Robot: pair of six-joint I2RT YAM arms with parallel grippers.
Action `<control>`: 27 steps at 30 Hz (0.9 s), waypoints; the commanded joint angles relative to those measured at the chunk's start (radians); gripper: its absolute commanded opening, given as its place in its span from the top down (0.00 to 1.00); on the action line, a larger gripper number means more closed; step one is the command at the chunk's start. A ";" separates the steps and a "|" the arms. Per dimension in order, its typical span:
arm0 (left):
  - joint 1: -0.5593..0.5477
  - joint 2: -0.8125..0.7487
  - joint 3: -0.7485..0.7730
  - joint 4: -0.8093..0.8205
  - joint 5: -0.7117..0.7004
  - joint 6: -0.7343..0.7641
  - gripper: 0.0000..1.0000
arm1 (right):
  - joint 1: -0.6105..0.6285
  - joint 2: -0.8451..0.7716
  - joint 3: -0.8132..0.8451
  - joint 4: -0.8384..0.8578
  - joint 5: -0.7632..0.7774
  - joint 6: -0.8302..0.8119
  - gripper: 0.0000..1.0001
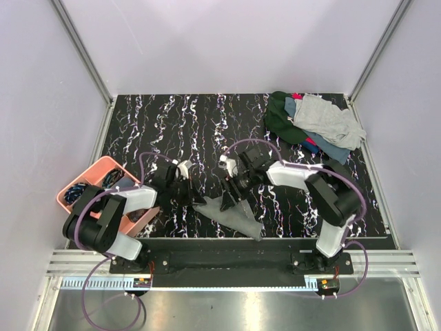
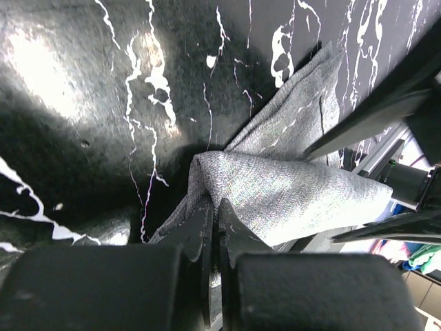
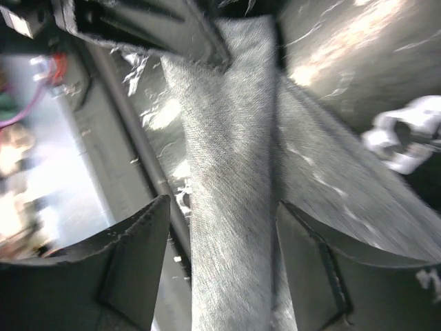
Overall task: Fold the napkin, place the utensils inside, and roll it up
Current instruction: Roll the napkin with the utensil
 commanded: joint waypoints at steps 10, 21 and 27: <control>-0.004 0.037 0.096 -0.173 -0.040 0.049 1.00 | 0.374 -0.291 -0.067 -0.018 0.828 -0.188 0.09; -0.004 0.011 0.122 -0.227 -0.054 0.067 1.00 | 0.464 -0.167 -0.064 -0.018 0.951 -0.141 0.10; -0.003 -0.001 0.127 -0.236 -0.054 0.072 0.99 | 0.462 -0.107 -0.052 -0.030 0.945 -0.075 0.19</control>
